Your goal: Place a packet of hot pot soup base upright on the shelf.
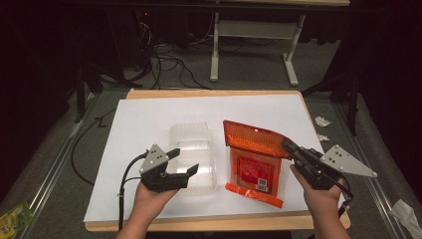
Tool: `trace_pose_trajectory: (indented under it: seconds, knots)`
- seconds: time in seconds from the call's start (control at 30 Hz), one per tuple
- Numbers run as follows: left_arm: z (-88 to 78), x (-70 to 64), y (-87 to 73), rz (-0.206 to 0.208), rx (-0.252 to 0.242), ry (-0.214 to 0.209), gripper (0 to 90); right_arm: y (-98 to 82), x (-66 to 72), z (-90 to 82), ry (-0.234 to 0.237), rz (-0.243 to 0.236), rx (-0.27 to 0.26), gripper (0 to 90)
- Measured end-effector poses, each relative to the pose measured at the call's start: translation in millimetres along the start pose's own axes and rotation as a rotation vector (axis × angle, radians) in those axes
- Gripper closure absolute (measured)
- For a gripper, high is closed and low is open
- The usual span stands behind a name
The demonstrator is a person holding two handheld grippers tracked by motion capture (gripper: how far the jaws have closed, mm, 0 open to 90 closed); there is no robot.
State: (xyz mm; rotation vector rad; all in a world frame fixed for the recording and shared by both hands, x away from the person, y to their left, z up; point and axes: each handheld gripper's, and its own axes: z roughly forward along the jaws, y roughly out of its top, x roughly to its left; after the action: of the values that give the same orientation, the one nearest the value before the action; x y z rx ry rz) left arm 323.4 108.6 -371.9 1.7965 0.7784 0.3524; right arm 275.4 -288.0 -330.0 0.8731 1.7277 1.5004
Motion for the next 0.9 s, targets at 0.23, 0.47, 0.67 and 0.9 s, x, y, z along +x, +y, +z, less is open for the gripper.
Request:
trace_pose_trajectory:
  seconds: [0.23,0.47,0.67,0.9]
  knots:
    - [29.2,-3.0,17.4,-0.010,-0.007,-0.042,21.6,-0.8,-1.0,0.4,0.004,0.003,-0.002,90.0]
    - [67.3,-5.0,37.7,-0.019,-0.001,-0.099,22.7,-1.7,-1.7,0.5,0.009,0.013,-0.005,90.0]
    - [98.6,-6.0,50.0,-0.040,0.002,-0.170,24.9,-2.8,-2.6,0.5,0.015,0.021,-0.005,90.0]
    - [123.0,-5.0,57.2,-0.099,0.004,-0.258,29.3,-4.6,-4.5,0.6,0.021,0.028,-0.007,90.0]
